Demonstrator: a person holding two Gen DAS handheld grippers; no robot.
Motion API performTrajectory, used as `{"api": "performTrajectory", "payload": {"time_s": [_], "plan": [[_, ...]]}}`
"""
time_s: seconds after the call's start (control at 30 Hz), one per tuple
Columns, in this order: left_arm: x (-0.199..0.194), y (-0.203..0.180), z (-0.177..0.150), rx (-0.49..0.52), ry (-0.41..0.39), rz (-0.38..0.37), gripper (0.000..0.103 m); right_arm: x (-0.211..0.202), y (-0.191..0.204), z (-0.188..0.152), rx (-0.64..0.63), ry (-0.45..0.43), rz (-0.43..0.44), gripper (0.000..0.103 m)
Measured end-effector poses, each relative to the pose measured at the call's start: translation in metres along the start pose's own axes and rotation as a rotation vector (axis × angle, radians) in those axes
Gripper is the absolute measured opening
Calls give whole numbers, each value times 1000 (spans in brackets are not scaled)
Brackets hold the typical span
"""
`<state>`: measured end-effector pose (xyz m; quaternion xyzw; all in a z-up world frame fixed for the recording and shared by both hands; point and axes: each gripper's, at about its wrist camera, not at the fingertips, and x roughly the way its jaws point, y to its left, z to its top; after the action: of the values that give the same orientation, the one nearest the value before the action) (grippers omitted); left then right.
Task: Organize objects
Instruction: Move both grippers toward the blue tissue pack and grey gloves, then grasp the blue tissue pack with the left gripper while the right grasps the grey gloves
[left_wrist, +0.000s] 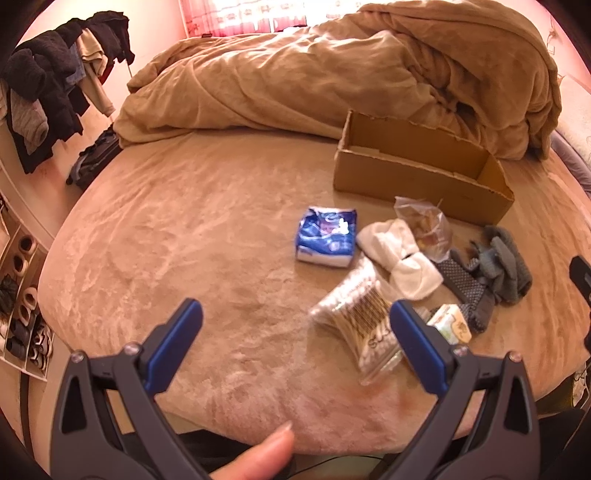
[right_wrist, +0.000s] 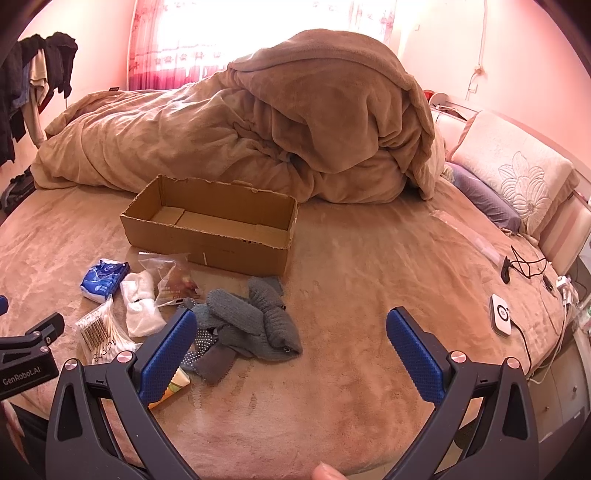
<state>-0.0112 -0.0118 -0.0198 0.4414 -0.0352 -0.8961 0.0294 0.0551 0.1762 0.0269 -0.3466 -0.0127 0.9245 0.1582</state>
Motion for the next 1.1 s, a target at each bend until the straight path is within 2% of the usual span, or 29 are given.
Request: {"api": "performTrajectory", "payload": {"time_s": [0.13,0.23,0.33,0.43,0.53,0.63,0.73,0.8,0.93,1.03,1.1], "plan": [[14,1,7,29,-14,29,102,11,-10,-1,21,25,40,103],[33,5,15,68,-2,13,102,21,-14,1,23,33,64,103],[53,8,26,99,27,-63,102,33,-18,5,26,57,120,103],[69,4,36,144,46,-99,102,45,-20,12,33,73,145,103],[79,-7,52,183,17,-95,102,56,-14,19,7,84,144,103],[93,-17,68,206,12,-125,102,67,-2,21,-17,96,149,103],[110,-25,71,227,24,-137,102,81,6,19,-30,107,160,103],[121,-28,67,238,32,-112,102,93,9,16,-31,117,163,103],[141,-24,65,214,67,-98,103,117,16,3,-53,154,166,103],[155,-10,61,124,105,-174,103,130,19,-4,-64,163,153,103],[158,1,58,82,81,-233,103,138,22,-8,-69,185,154,103]]}}
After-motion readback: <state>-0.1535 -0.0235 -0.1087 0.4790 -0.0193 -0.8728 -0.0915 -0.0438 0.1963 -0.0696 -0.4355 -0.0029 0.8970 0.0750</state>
